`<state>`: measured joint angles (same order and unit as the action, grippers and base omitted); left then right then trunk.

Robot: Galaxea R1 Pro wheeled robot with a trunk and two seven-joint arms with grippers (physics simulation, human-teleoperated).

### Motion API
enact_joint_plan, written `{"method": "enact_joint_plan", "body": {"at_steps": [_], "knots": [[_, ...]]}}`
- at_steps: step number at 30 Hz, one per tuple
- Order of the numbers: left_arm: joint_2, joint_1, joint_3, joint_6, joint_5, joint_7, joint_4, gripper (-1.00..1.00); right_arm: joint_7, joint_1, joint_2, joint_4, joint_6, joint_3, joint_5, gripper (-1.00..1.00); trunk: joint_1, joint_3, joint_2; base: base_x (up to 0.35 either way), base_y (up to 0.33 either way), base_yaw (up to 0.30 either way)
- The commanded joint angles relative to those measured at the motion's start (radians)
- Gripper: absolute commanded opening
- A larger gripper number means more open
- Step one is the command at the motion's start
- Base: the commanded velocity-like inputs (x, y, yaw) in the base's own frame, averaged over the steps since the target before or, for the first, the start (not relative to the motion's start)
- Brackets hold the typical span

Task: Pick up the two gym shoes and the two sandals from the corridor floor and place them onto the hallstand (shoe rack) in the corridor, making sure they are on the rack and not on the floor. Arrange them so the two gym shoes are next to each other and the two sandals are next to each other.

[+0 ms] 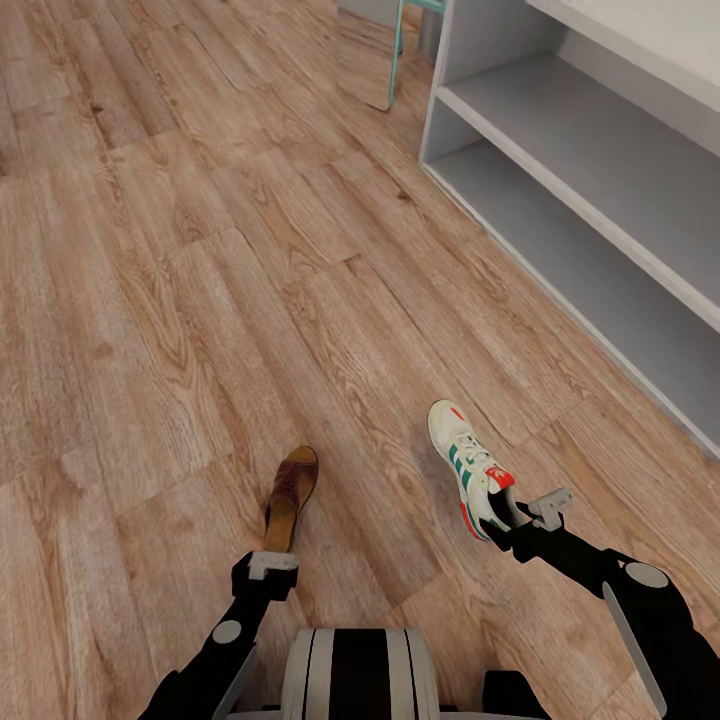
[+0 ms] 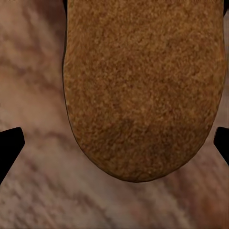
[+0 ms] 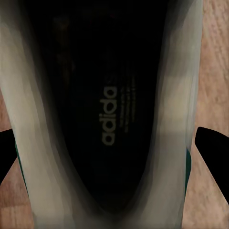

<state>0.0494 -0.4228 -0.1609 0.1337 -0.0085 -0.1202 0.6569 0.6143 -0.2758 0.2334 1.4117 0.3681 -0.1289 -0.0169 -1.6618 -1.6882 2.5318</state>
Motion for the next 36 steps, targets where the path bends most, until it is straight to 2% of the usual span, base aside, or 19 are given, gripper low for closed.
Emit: {"method": "enact_joint_plan", "body": {"at_steps": [1, 6, 10, 36], "knots": [[-0.001, 0.000, -0.005, 0.002, -0.005, -0.009, -0.001, 1.00, 0.005, 0.000, 0.000, 0.001, 0.006, -0.002, -0.002, -1.00, 0.000, 0.000, 0.000, 0.000, 0.000, 0.000], [0.003, -0.001, -0.004, 0.002, -0.048, -0.011, -0.003, 1.00, 0.005, -0.001, 0.000, 0.001, 0.006, -0.002, -0.002, -1.00, 0.000, 0.000, 0.000, 0.008, 0.000, 0.000], [0.004, -0.001, -0.003, 0.002, -0.068, -0.015, -0.003, 1.00, 0.005, 0.000, 0.000, 0.001, 0.006, -0.002, -0.002, -1.00, 0.000, 0.000, 0.000, 0.097, -0.039, 0.000], [0.000, -0.001, 0.009, 0.004, -0.077, -0.018, -0.001, 1.00, 0.005, -0.001, 0.000, 0.003, 0.006, -0.002, -0.002, -1.00, 0.000, 0.000, 0.000, 0.025, -0.015, 0.000]]}}
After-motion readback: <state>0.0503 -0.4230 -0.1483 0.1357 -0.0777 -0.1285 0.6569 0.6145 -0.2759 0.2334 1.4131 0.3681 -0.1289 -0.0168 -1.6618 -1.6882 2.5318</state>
